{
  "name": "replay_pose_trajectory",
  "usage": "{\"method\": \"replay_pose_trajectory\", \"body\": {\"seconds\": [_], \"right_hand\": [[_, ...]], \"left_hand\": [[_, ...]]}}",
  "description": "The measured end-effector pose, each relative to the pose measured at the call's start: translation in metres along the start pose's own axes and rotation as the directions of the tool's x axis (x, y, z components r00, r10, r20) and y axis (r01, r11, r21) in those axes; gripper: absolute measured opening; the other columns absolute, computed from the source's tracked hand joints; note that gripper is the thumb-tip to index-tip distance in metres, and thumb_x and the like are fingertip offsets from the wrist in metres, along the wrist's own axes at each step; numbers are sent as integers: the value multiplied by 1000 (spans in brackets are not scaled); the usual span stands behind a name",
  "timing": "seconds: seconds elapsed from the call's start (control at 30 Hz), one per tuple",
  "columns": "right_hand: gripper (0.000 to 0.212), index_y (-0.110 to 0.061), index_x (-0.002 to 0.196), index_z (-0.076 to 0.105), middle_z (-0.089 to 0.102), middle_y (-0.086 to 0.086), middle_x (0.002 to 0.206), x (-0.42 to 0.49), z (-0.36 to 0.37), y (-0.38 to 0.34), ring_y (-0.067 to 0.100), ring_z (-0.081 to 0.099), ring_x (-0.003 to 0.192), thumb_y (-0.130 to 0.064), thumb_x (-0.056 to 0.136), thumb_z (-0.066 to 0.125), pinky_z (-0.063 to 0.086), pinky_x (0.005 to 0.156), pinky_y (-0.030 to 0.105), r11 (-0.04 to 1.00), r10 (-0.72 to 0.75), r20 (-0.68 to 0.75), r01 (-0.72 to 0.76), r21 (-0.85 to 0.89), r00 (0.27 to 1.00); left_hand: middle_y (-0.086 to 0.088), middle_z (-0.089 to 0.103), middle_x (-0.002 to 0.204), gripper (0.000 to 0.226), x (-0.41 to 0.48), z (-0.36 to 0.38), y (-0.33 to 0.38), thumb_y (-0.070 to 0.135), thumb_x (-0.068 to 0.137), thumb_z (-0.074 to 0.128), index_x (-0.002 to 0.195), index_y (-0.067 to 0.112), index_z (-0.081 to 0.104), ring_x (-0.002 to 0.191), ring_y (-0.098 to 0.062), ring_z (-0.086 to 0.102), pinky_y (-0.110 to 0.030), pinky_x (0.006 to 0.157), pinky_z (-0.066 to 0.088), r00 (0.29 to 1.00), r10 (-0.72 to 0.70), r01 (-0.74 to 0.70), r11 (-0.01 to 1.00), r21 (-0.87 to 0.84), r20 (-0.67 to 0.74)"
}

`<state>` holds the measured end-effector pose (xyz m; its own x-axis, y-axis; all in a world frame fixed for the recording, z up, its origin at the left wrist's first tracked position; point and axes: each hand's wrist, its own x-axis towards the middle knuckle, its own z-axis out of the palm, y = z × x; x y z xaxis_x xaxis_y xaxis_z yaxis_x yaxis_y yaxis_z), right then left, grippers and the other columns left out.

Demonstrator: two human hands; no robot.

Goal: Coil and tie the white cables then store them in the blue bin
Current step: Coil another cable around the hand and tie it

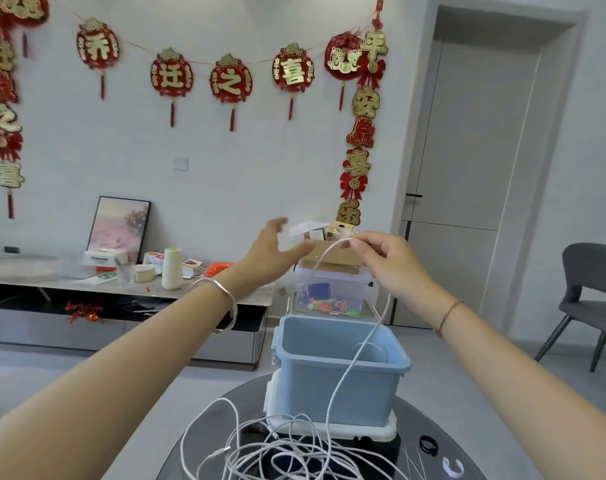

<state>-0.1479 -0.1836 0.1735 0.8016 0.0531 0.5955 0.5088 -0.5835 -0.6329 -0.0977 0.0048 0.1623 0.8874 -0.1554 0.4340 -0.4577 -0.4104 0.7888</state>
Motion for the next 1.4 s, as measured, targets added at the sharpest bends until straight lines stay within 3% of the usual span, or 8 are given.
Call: {"method": "replay_pose_trajectory", "body": {"seconds": [0.13, 0.3, 0.4, 0.53, 0.7, 0.83, 1.1, 1.4], "right_hand": [[24, -19, 100, 70, 52, -29, 49, 5, -8, -2, -11, 47, 48, -20, 99, 46, 34, 49, 8, 999, -31, 3, 30, 18, 1000], [25, -24, 89, 69, 34, -2, 58, 10, -10, 7, 5, 27, 43, -24, 99, 46, 25, 42, 15, 959, 74, -17, -66, 277, 997], [30, -22, 84, 63, 39, -1, 59, 4, 3, 14, 6, 28, 41, -29, 101, 40, 25, 40, 16, 899, 162, 113, -194, 393, 980], [43, -12, 88, 62, 48, 1, 57, -16, 30, 23, 9, 34, 40, -35, 103, 29, 37, 39, 19, 882, 221, 345, -337, 328, 912], [43, -8, 81, 56, 46, 4, 52, -42, 43, 36, 11, 35, 38, -30, 104, 27, 40, 38, 21, 897, 218, 395, -343, 280, 892], [25, -14, 84, 49, 47, 0, 55, -62, 43, 41, 9, 40, 41, -24, 102, 35, 37, 35, 22, 980, 171, 376, -196, 27, 911], [27, -21, 85, 67, 55, -1, 58, -52, 12, 10, 9, 42, 52, -42, 93, 52, 28, 50, 21, 911, -261, 110, 283, -300, 959], [14, -6, 76, 66, 54, -13, 54, -23, -7, 13, -2, 44, 48, -17, 82, 71, 36, 52, 9, 973, -106, -84, 120, 199, 991]], "left_hand": [[6, 70, 83, 48, -12, 6, 8, 49, 98, 33, 104, 16, 68, 87, -10, 66, -31, 90, 47, 922, 92, -80, 996, -46, 376], [10, 26, 52, 34, -22, 18, 22, 29, 104, 29, 82, 16, 52, 44, -5, 22, -14, 43, 29, 753, 123, 216, 882, -419, 646], [11, 26, 46, 25, -24, 21, 40, 29, 96, 36, 81, 16, 52, 43, -5, 10, -11, 34, 21, 733, 260, 386, 602, -699, 628], [9, 30, 51, 31, -11, 20, 53, 31, 101, 33, 108, 18, 61, 40, -3, 25, -12, 38, 29, 886, 289, 247, 365, -898, 361], [3, 65, 92, 39, 4, 22, 32, 37, 104, 24, 121, 24, 57, 87, -10, 64, -19, 69, 55, 983, 138, 29, 526, -850, 119], [-1, 63, 120, 38, 13, 25, 1, 44, 102, 21, 127, 33, 48, 116, -17, 57, -27, 95, 48, 994, 107, -68, 701, -710, 10], [5, 64, 56, 37, -13, 40, -15, 31, 102, 34, 99, 13, 66, 55, -7, 62, -16, 58, 51, 961, 231, -212, 968, -131, 154], [3, 25, 48, 50, -39, 37, 13, 33, 104, 21, 76, 10, 54, 44, -11, 25, -19, 46, 30, 789, 165, 118, 905, -409, 592]]}}
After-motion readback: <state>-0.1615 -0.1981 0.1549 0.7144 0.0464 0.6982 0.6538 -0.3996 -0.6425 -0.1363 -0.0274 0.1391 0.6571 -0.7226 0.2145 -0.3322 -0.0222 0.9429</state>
